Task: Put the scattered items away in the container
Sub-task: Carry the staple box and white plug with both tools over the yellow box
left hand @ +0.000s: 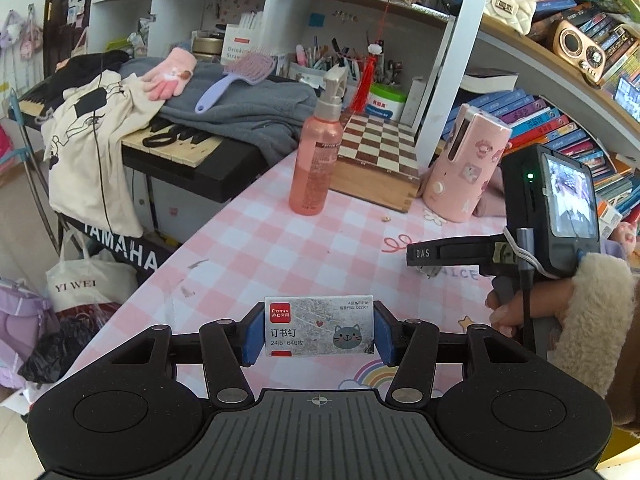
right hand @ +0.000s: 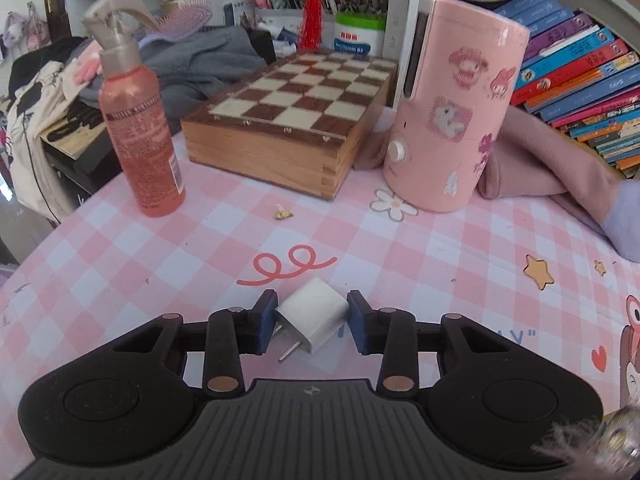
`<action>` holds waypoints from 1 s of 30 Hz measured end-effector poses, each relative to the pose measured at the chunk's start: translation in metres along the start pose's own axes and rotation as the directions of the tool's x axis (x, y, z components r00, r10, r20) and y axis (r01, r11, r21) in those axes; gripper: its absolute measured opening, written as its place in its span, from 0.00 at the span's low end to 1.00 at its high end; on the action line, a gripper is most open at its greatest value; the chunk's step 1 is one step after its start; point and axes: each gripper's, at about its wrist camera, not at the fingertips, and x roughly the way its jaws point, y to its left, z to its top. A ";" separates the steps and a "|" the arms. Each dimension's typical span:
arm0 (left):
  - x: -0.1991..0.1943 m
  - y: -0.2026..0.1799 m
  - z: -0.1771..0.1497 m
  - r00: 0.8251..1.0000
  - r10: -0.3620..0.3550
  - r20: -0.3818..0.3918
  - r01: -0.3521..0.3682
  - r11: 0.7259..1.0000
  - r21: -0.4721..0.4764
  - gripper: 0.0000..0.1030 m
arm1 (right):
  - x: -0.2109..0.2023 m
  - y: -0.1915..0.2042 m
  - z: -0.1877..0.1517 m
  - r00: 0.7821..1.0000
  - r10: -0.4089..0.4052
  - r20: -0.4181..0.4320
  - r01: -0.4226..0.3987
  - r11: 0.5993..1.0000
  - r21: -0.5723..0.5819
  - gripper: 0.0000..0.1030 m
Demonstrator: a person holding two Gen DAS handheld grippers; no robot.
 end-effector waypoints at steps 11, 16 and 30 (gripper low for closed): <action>-0.019 -0.014 0.006 0.997 -0.068 0.047 0.066 0.997 0.042 0.51 | -0.060 -0.011 -0.006 0.999 0.011 0.052 -0.013 0.999 0.045 0.35; -0.035 -0.020 0.005 0.992 -0.118 0.055 0.114 0.991 0.064 0.51 | -0.095 -0.015 -0.015 0.996 -0.001 0.084 -0.004 0.998 0.063 0.35; -0.095 -0.033 -0.007 0.968 -0.212 0.131 0.198 0.974 0.115 0.51 | -0.192 -0.015 -0.053 0.985 -0.022 0.170 -0.001 0.992 0.130 0.35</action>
